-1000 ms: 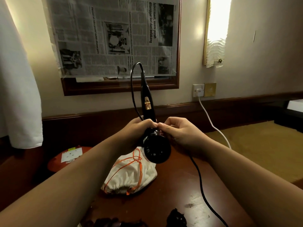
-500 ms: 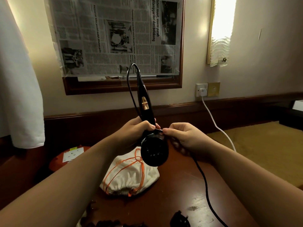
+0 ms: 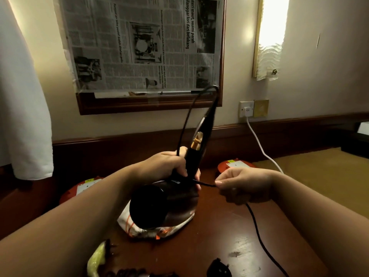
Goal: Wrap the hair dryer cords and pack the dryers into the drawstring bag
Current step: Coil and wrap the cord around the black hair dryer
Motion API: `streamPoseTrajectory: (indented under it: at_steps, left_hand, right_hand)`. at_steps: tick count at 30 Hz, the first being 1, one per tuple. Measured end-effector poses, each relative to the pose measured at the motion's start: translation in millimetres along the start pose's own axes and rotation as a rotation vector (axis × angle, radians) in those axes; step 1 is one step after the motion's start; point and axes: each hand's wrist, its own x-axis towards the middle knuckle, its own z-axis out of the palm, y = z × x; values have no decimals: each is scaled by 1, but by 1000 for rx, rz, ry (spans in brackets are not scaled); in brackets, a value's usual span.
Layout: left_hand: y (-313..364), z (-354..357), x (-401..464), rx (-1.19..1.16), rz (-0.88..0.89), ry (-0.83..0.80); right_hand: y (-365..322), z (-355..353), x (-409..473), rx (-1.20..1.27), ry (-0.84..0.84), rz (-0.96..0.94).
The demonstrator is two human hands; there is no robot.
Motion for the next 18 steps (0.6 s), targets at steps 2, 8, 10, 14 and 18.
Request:
streamPoseTrajectory:
  at_steps: [2, 8, 10, 14, 18]
  left_hand:
    - [1, 6, -2, 49, -49, -46]
    - [0, 11, -3, 43, -106, -82]
    - [-5, 12, 0, 64, -138, -52]
    - [-15, 20, 6, 231, -181, -20]
    - [-18, 24, 9, 169, -166, -19]
  right_hand:
    - [-4, -4, 0, -2, 10, -36]
    - [-12, 0, -2, 18, 105, -184]
    - [-18, 14, 2, -35, 230, -303]
    - [-31, 38, 8, -227, 537, -521]
    - [-39, 43, 9, -206, 633, -571]
